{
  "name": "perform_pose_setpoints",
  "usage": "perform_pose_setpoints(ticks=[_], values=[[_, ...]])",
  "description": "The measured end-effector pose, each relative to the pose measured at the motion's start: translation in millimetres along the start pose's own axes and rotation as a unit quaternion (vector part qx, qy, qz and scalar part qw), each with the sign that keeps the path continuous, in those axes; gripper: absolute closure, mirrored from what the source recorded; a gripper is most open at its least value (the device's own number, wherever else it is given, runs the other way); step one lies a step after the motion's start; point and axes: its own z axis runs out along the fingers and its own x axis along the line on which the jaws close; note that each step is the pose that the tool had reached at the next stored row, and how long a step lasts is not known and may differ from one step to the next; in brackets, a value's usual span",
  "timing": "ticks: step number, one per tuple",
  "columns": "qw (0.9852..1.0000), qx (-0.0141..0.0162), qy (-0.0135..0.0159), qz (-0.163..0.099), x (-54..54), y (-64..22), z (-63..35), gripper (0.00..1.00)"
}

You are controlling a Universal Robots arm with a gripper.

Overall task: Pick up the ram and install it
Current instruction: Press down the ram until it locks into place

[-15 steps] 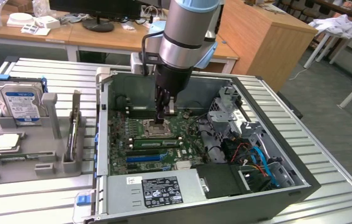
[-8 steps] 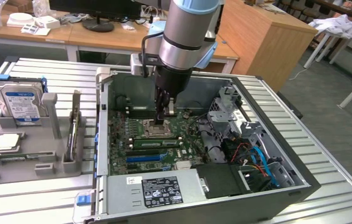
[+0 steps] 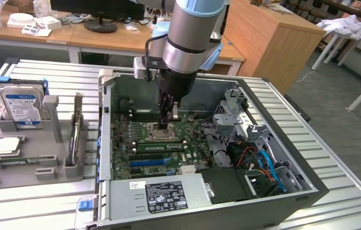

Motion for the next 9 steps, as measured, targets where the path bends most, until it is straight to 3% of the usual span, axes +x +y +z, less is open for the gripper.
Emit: perform_pose_setpoints(ticks=[9], values=[[1.0, 0.0, 0.0, 0.0, 0.1, -0.1, 3.7, 0.89]])
